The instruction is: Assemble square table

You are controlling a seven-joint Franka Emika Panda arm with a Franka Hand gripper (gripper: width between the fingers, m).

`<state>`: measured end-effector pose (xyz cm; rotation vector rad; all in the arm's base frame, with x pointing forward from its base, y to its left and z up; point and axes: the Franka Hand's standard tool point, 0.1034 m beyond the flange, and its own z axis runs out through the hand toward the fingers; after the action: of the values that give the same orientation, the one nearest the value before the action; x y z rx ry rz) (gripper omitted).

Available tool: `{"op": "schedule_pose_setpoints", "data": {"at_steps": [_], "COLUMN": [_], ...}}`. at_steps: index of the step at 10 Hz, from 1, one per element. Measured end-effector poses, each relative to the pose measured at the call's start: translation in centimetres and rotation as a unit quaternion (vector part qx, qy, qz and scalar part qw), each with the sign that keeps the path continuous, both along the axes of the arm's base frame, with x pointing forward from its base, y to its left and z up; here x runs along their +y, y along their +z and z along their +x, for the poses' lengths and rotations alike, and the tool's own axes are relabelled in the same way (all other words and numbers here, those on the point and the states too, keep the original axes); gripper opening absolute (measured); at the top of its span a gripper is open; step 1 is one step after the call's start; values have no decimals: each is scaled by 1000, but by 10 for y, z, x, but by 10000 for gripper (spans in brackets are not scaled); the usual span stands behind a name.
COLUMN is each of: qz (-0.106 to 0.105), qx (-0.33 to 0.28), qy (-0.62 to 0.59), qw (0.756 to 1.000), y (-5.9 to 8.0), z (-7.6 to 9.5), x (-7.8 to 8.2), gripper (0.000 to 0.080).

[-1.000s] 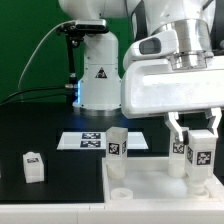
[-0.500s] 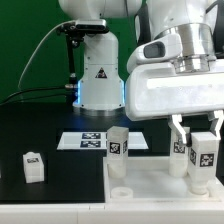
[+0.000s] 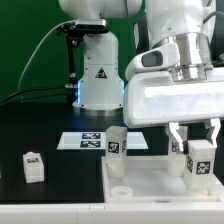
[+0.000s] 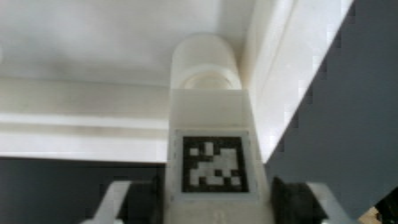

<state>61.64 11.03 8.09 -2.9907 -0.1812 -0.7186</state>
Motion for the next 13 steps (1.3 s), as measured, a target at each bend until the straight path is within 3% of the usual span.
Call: {"op": "schedule_pose_setpoints", "data": {"at_steps": [5, 6, 7, 8, 9, 13], "qz": [-1, -1, 0, 1, 6, 29], "qx": [-5, -5, -1, 24, 45, 213], "qy": [0, 0, 0, 1, -1, -32], "qw": [1000, 1000, 1000, 1000, 999, 976], "y": [0, -1, -2, -3, 8, 5], "z": [0, 0, 0, -1, 11, 11], "x": [0, 0, 0, 0, -3, 6], "gripper": [285, 487, 487, 611, 642, 649]}}
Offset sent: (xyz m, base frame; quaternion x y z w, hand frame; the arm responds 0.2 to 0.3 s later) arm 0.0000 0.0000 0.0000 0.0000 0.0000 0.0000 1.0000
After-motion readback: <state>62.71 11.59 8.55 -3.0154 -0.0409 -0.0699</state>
